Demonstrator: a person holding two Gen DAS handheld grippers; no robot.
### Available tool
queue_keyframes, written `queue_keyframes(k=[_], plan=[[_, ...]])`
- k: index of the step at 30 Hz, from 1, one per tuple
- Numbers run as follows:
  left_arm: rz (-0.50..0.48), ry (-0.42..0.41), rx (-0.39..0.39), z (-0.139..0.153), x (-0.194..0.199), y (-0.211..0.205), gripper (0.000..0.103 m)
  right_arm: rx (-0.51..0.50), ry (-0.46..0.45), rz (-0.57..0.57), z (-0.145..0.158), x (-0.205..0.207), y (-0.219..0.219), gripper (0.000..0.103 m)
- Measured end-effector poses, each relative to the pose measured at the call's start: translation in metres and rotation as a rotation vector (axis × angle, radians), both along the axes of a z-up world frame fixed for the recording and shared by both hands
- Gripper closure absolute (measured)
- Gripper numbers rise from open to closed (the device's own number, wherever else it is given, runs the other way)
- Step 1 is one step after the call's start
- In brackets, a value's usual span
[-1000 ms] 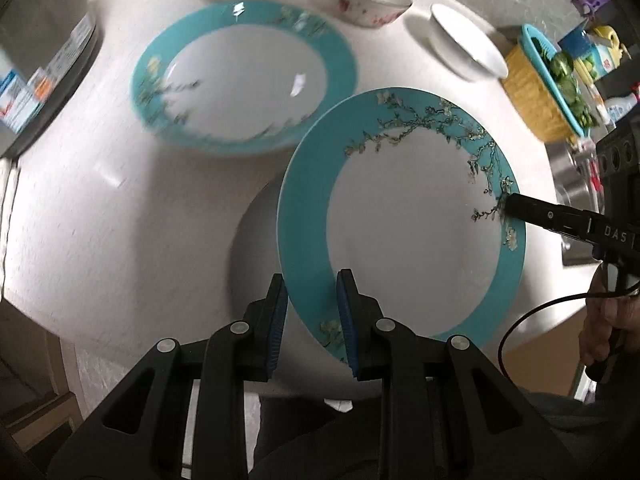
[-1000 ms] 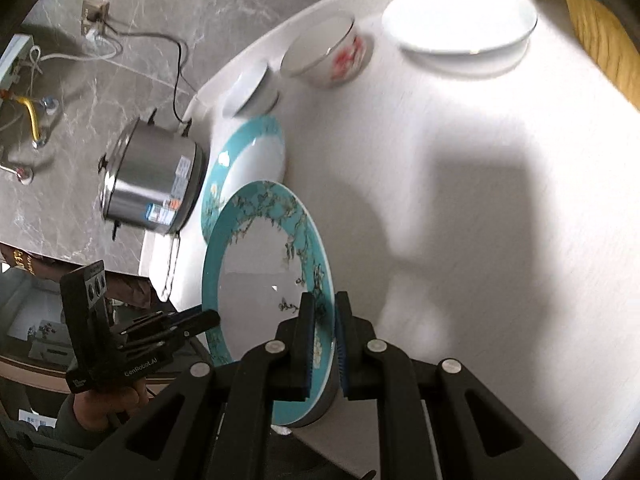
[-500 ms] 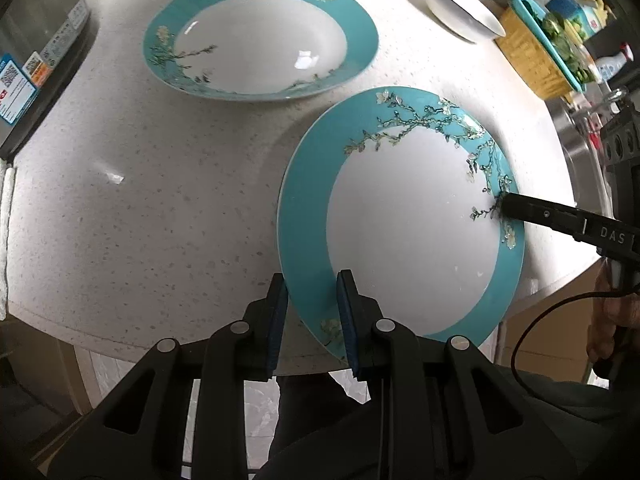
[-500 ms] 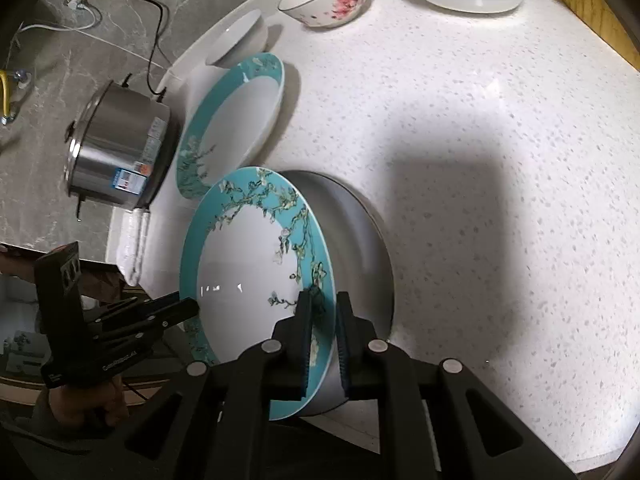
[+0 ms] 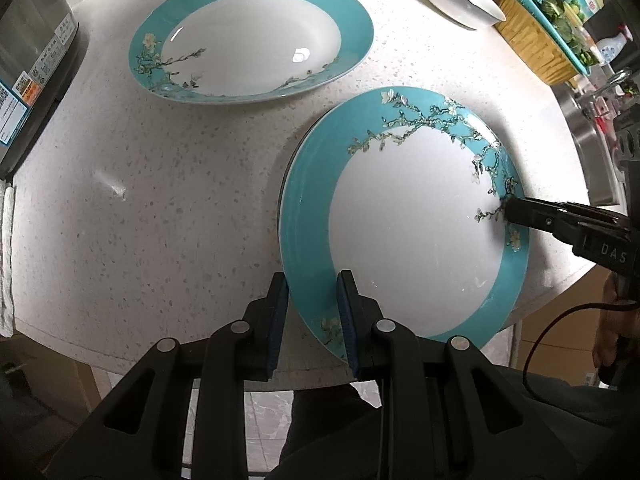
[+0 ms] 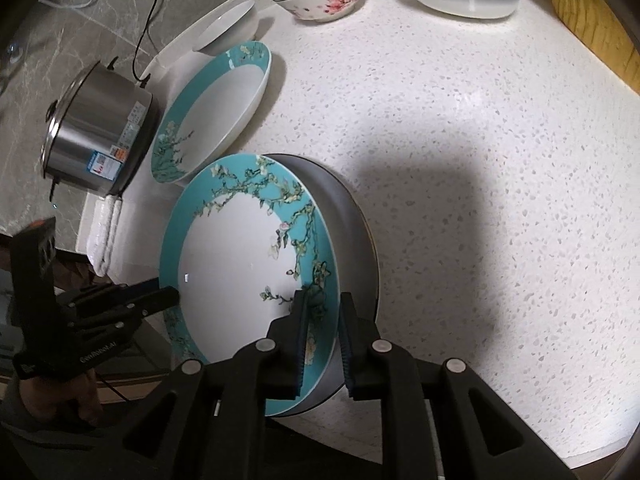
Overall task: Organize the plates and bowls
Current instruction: 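Lift the teal-rimmed plate with both grippers and lower it onto the plain white plate, then open both grippers to release the teal-rimmed plate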
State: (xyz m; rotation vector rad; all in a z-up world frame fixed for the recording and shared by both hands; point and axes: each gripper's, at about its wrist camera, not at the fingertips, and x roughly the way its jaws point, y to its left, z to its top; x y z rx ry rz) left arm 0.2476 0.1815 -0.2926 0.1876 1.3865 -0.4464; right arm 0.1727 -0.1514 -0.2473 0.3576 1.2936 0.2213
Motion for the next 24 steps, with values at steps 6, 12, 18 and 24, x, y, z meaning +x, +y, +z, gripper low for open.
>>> queue_keyframes(k=[6, 12, 18, 24], plan=[[0.005, -0.022, 0.017, -0.002, 0.0, -0.011, 0.072, -0.045, -0.025, 0.023, 0.001, 0.001, 0.002, 0.083], [0.027, 0.025, -0.022, -0.017, 0.003, -0.019, 0.031, -0.103, -0.043, 0.081, 0.002, 0.003, 0.008, 0.079], [0.038, 0.006, -0.018, -0.021, 0.009, -0.028, 0.018, -0.12, -0.042, 0.106, 0.002, 0.007, 0.007, 0.08], [0.017, -0.038, -0.022, -0.024, 0.01, -0.049, 0.014, -0.171, -0.044, 0.121, 0.004, 0.014, 0.007, 0.087]])
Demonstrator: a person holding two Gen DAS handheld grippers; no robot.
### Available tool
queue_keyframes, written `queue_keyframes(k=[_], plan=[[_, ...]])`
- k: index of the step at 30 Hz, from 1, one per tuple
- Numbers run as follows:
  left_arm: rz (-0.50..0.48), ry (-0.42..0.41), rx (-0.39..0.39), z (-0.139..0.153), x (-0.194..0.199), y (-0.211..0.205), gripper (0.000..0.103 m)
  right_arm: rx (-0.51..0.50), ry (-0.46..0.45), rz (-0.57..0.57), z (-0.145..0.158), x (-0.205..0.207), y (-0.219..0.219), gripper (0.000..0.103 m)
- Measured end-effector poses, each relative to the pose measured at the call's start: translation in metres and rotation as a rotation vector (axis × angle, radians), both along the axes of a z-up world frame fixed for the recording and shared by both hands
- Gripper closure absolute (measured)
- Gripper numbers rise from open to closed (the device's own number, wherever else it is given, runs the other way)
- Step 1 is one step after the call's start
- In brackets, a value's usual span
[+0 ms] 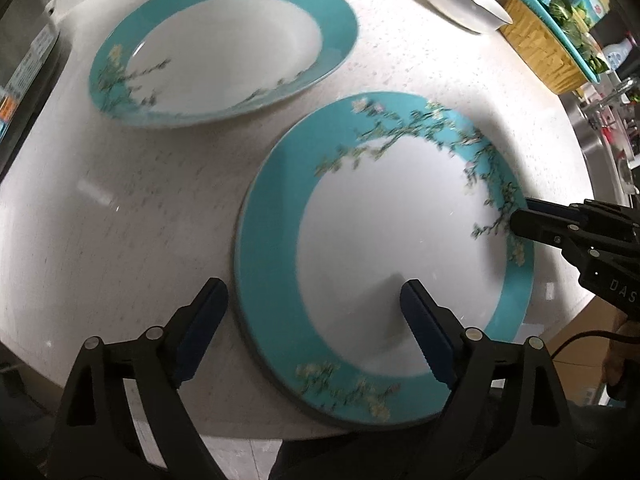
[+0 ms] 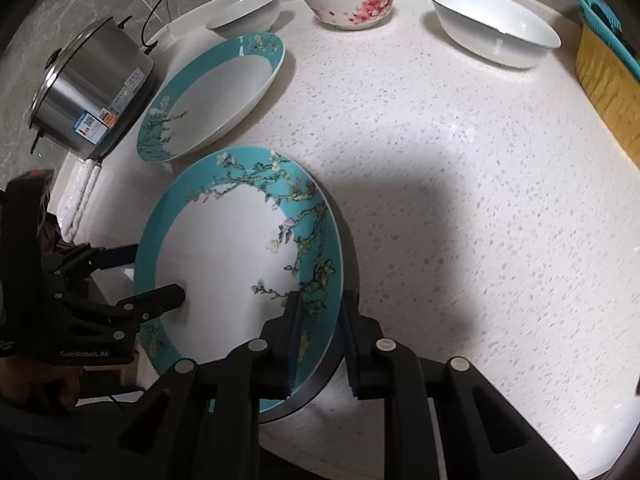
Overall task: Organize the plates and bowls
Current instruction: 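Open both grippers to release the teal-rimmed plate, then move both grippers to the larger deep teal-rimmed plate and grip its rim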
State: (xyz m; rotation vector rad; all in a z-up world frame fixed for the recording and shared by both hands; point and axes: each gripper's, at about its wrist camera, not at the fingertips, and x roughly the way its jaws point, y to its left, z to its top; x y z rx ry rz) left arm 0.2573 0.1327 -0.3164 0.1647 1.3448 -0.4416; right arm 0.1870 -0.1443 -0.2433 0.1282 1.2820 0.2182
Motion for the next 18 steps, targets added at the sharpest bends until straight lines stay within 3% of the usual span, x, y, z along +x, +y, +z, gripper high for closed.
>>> queue_keyframes(k=[4, 7, 11, 14, 16, 18], plan=[[0.011, 0.013, -0.008, 0.003, 0.006, -0.005, 0.014, 0.003, 0.019, 0.002, 0.0, 0.003, -0.004, 0.09], [0.052, 0.021, -0.05, 0.008, 0.011, 0.008, 0.014, 0.037, 0.018, -0.028, 0.002, 0.0, -0.012, 0.079], [0.103, -0.002, -0.079, 0.026, 0.012, 0.024, 0.014, 0.055, -0.008, -0.055, 0.012, 0.001, -0.021, 0.072], [0.142, -0.006, -0.109, 0.043, 0.014, 0.041, 0.014, 0.108, -0.04, -0.097, 0.024, 0.01, -0.036, 0.05], [0.171, -0.007, -0.146, 0.056, 0.025, 0.058, 0.014, 0.142, -0.06, -0.13, 0.032, 0.021, -0.048, 0.03], [0.203, -0.025, -0.159, 0.067, 0.04, 0.079, 0.014, 0.189, -0.072, -0.142, 0.038, 0.034, -0.057, 0.019]])
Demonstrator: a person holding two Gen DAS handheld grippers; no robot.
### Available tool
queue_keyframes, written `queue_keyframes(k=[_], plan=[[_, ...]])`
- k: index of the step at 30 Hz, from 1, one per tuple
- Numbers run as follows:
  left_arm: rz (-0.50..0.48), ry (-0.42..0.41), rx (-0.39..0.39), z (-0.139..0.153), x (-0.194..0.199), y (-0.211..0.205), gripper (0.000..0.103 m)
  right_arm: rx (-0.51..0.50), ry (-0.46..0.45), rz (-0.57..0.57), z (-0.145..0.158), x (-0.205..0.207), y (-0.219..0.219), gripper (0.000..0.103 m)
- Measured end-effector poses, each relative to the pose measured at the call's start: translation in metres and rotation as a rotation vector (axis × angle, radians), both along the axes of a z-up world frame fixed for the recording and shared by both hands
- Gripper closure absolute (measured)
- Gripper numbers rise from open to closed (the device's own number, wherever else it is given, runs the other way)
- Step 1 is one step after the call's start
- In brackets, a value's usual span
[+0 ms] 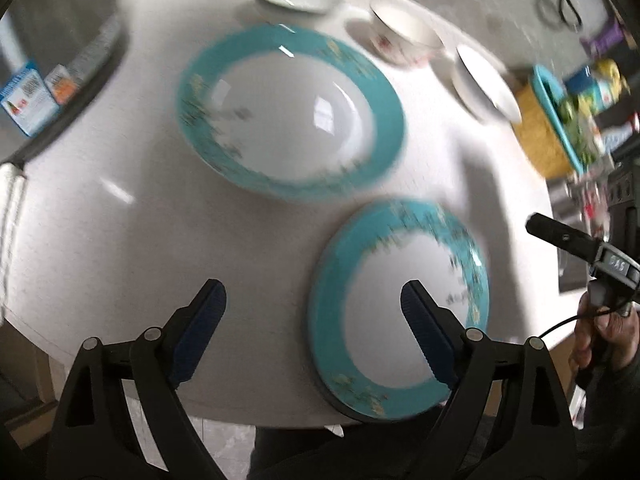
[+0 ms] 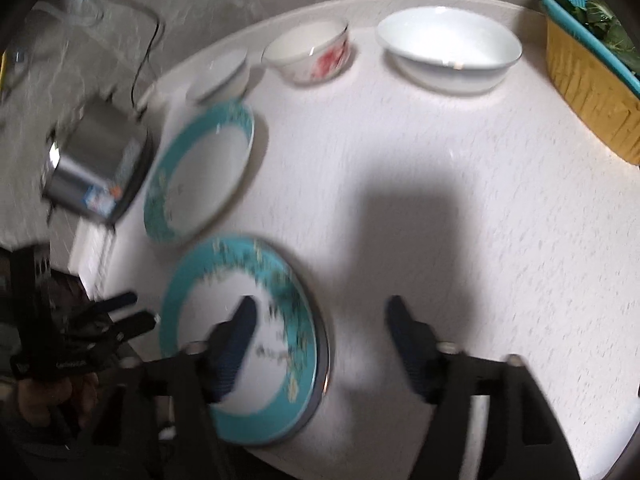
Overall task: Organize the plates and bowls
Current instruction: 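Move both grippers to the larger deep teal-rimmed plate and grip its rim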
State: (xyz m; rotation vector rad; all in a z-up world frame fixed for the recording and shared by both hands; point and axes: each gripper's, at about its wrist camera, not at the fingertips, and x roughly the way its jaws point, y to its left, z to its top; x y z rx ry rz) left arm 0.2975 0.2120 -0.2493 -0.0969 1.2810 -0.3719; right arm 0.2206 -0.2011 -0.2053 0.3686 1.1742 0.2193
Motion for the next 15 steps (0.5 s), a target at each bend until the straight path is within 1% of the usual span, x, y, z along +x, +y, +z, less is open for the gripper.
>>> queue_keyframes(k=[1, 3, 4, 5, 7, 9, 10, 11, 14, 15], plan=[[0.028, -0.014, 0.007, 0.004, 0.01, 0.013, 0.014, 0.033, -0.002, -0.005, 0.003, 0.009, -0.004, 0.015], [0.073, -0.034, 0.009, 0.011, 0.03, 0.036, 0.013, 0.107, -0.02, 0.005, 0.006, 0.032, -0.007, 0.012], [0.086, -0.041, 0.002, 0.012, 0.041, 0.043, 0.006, 0.135, -0.029, 0.021, 0.007, 0.047, -0.005, 0.012], [0.1, -0.046, 0.008, 0.012, 0.054, 0.049, 0.004, 0.143, -0.032, 0.031, 0.006, 0.059, -0.003, 0.012], [0.09, -0.055, -0.007, 0.01, 0.071, 0.056, 0.004, 0.182, -0.03, 0.063, 0.001, 0.085, 0.006, 0.012], [0.079, -0.028, 0.026, 0.001, 0.09, 0.053, 0.004, 0.235, -0.016, 0.069, -0.008, 0.108, 0.014, 0.012], [0.071, -0.019, 0.019, -0.001, 0.101, 0.053, 0.004, 0.27, -0.005, 0.082, -0.013, 0.119, 0.019, 0.012], [0.058, -0.013, -0.005, -0.004, 0.108, 0.052, 0.004, 0.289, 0.002, 0.095, -0.017, 0.126, 0.024, 0.012], [0.062, -0.009, -0.016, -0.01, 0.126, 0.058, 0.004, 0.299, 0.014, 0.121, -0.031, 0.144, 0.038, 0.012], [0.052, 0.0, -0.029, -0.014, 0.135, 0.058, 0.004, 0.309, 0.022, 0.123, -0.035, 0.148, 0.04, 0.014]])
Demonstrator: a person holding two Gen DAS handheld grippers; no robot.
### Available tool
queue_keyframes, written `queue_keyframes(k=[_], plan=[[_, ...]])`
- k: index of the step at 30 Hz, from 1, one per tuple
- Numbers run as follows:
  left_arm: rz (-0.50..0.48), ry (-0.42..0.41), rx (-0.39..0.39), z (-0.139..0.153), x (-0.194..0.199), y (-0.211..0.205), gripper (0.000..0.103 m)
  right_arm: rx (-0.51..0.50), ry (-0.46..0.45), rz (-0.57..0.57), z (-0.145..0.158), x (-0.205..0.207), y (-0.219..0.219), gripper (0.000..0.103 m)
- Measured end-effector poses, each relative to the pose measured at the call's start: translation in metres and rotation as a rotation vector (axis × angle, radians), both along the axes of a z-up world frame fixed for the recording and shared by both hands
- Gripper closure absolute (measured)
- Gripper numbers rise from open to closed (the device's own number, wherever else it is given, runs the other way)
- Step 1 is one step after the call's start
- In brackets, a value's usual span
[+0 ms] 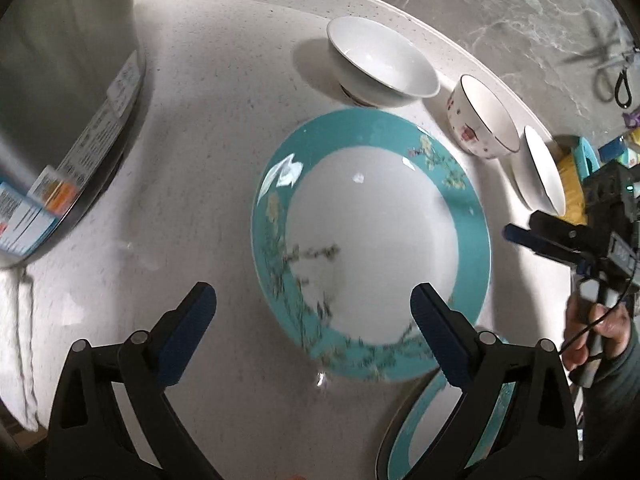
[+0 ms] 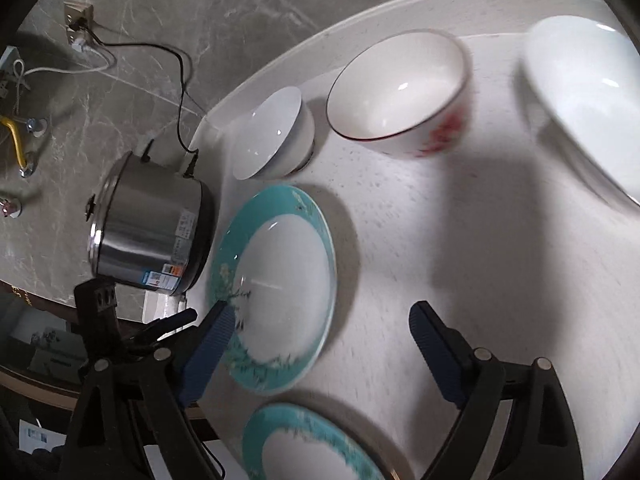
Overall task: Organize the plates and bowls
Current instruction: 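Move both grippers to the larger deep teal-rimmed plate and grip its rim, then lift the teal-rimmed plate with both grippers and carry it over the plate stack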
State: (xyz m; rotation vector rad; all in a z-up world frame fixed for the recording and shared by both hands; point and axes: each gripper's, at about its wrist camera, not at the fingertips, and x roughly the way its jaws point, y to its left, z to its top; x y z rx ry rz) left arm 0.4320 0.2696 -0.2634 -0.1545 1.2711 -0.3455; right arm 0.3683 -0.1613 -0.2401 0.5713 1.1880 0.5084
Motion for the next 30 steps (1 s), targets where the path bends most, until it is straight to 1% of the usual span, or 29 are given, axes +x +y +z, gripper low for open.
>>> queue_keyframes(k=[2, 4, 7, 9, 11, 12, 13, 15, 16, 17, 19, 20, 21, 23, 25, 27, 30], plan=[[-0.012, 0.039, -0.013, -0.009, 0.011, -0.004, 0.004, 0.031, 0.019, 0.011, -0.008, 0.01, 0.003, 0.016], [-0.004, 0.066, -0.032, -0.017, 0.024, 0.0, 0.004, 0.033, 0.041, 0.026, -0.016, 0.016, 0.008, 0.019], [0.004, 0.096, -0.019, -0.026, 0.036, 0.004, 0.006, 0.035, 0.066, 0.046, -0.025, 0.019, 0.011, 0.022], [0.006, 0.094, 0.002, -0.031, 0.045, -0.005, 0.009, 0.04, 0.069, 0.057, -0.027, 0.022, 0.016, 0.023], [0.003, 0.1, 0.021, -0.035, 0.049, -0.006, 0.027, 0.042, 0.074, 0.067, -0.029, 0.024, 0.021, 0.026], [0.004, 0.107, 0.026, -0.035, 0.049, -0.008, 0.029, 0.044, 0.073, 0.073, -0.029, 0.025, 0.023, 0.028], [0.003, 0.094, 0.035, -0.036, 0.051, -0.011, 0.031, 0.043, 0.072, 0.076, -0.03, 0.027, 0.025, 0.03], [0.001, 0.089, 0.044, -0.038, 0.056, -0.014, 0.037, 0.04, 0.072, 0.083, -0.03, 0.029, 0.029, 0.031], [0.003, 0.085, 0.046, -0.038, 0.058, -0.014, 0.048, 0.034, 0.072, 0.089, -0.03, 0.03, 0.031, 0.035], [0.003, 0.081, 0.051, -0.038, 0.059, -0.014, 0.06, 0.021, 0.073, 0.1, -0.03, 0.03, 0.035, 0.039], [0.005, 0.075, 0.063, -0.037, 0.061, -0.016, 0.07, 0.001, 0.078, 0.118, -0.031, 0.03, 0.04, 0.058], [0.008, 0.07, 0.074, -0.037, 0.062, -0.016, 0.071, -0.016, 0.082, 0.13, -0.033, 0.03, 0.043, 0.065], [0.005, 0.064, 0.081, -0.037, 0.063, -0.017, 0.071, -0.041, 0.08, 0.136, -0.034, 0.029, 0.045, 0.075], [-0.003, 0.054, 0.102, -0.037, 0.063, -0.018, 0.075, -0.045, 0.079, 0.124, -0.035, 0.028, 0.043, 0.079], [-0.015, 0.037, 0.137, -0.037, 0.063, -0.021, 0.078, -0.048, 0.093, 0.111, -0.038, 0.029, 0.04, 0.09], [-0.021, 0.031, 0.142, -0.036, 0.062, -0.025, 0.079, -0.066, 0.104, 0.1, -0.038, 0.03, 0.038, 0.093], [-0.017, 0.025, 0.146, -0.036, 0.062, -0.025, 0.079, -0.11, 0.094, 0.091, -0.034, 0.031, 0.041, 0.093]])
